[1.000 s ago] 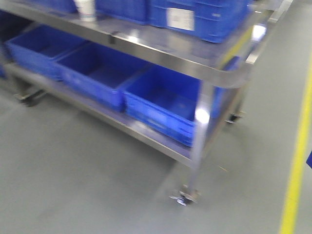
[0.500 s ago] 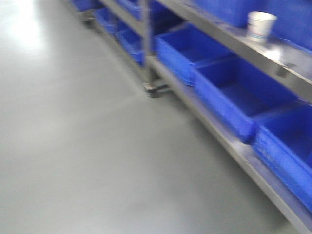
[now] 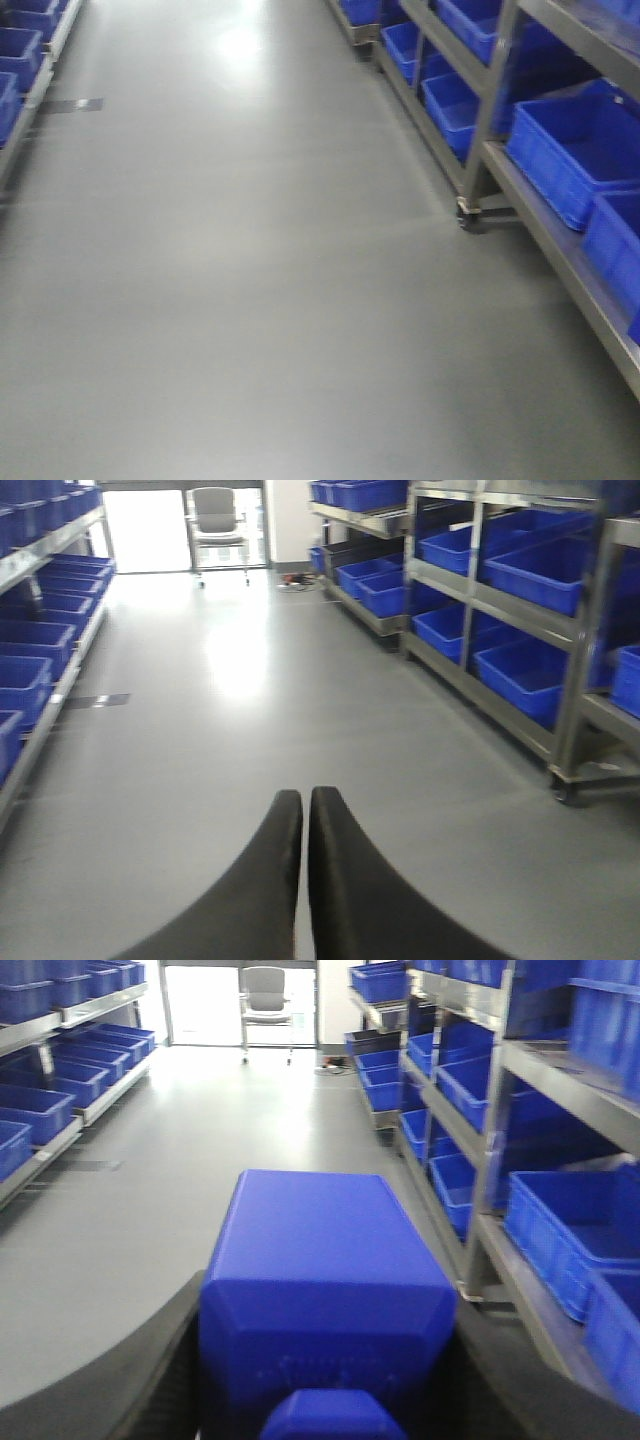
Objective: Pour parts from conveyor to right shelf
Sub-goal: 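Turn into the shelf aisle and drive between the bin racks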
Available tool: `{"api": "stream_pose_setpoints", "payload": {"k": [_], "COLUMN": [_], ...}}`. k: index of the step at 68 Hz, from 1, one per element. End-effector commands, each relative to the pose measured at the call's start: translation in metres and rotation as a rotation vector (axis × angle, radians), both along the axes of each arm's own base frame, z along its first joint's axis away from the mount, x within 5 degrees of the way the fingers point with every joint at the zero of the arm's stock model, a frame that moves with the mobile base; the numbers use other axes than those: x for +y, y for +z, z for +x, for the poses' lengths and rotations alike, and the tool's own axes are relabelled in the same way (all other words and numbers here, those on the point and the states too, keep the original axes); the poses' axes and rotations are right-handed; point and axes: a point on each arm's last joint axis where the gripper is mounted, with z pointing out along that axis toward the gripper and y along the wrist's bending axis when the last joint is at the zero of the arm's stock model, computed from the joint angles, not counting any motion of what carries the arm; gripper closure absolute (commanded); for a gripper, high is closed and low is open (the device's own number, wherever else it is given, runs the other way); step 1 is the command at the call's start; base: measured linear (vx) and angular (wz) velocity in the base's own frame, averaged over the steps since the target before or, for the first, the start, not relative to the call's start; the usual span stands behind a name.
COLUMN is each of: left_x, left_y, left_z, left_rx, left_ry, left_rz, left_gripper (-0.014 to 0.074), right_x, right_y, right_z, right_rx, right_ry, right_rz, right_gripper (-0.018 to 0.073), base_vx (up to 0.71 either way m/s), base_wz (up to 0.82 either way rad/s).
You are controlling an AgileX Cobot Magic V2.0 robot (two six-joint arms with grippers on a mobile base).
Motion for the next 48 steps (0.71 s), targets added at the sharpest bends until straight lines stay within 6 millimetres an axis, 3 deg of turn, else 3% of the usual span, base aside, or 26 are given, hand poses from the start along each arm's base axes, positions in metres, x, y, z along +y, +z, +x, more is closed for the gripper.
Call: {"api": "stream_pose_setpoints", "payload": {"k": [1,48], "left_x": [-0.0005,-0.0005], "left_y": [0.0132,0.0132], "left_z": [-0.0008,-0.0008], "left_rx": [-0.096,-0.096], "left_ry": [-0.007,-0.007], "left_rz": [-0.011,-0.011], "left_gripper": [0.0603,0.0603], "right_x": [-0.0026,-0.0026], "right_y": [0.0137,0.0137], "right_z": [0.0005,0.0005], "right_rx": [-0.079,-0.079], "right_ry": [-0.031,-0.031], "right_rz": [0.006,0.006], "right_gripper": [0.0564,0.0564], "base_vx": [0.12,0.2], "base_wz": [0.5,0.24]}}
